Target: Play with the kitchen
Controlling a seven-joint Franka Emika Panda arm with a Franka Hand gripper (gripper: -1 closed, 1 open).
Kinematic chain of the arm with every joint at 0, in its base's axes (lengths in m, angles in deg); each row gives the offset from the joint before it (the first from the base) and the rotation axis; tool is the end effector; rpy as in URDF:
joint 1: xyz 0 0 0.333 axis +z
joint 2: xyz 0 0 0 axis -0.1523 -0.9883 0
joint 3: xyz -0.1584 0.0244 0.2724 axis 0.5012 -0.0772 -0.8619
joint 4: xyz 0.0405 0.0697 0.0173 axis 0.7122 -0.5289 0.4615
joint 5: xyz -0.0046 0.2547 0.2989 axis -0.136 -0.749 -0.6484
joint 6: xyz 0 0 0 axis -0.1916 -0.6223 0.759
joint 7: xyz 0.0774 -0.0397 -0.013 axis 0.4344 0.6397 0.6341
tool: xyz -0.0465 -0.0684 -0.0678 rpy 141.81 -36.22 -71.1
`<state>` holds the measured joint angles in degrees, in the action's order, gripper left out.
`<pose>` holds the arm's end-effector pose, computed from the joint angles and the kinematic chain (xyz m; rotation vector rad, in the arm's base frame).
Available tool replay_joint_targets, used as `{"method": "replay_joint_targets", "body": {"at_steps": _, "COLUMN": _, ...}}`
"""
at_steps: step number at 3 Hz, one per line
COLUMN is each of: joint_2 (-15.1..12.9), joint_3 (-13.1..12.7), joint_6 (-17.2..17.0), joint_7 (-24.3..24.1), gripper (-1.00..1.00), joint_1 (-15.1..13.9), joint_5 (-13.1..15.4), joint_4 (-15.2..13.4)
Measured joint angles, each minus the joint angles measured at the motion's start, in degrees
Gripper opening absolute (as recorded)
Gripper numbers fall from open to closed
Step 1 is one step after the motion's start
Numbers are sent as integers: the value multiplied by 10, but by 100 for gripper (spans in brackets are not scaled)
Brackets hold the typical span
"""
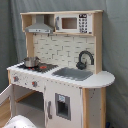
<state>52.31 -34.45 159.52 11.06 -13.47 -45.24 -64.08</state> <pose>0.0916 0.5734 0.2491 1.6792 0.8894 1.5899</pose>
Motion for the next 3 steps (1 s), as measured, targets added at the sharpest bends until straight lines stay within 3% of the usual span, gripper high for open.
{"method": "replay_joint_targets", "body": {"at_steps": 1, "joint_2": -15, "joint_3": -11, "joint_6": -1, "joint_7": 0, "gripper": 100, "joint_1": 8, "joint_5": -39, "joint_4": -38}}
{"method": "replay_joint_targets", "body": {"at_steps": 3, "joint_2": -24, "joint_3": -13, "joint_6": -13, "joint_7": 0, "gripper": 100, "joint_1": 72, "joint_5": -55, "joint_4": -138}}
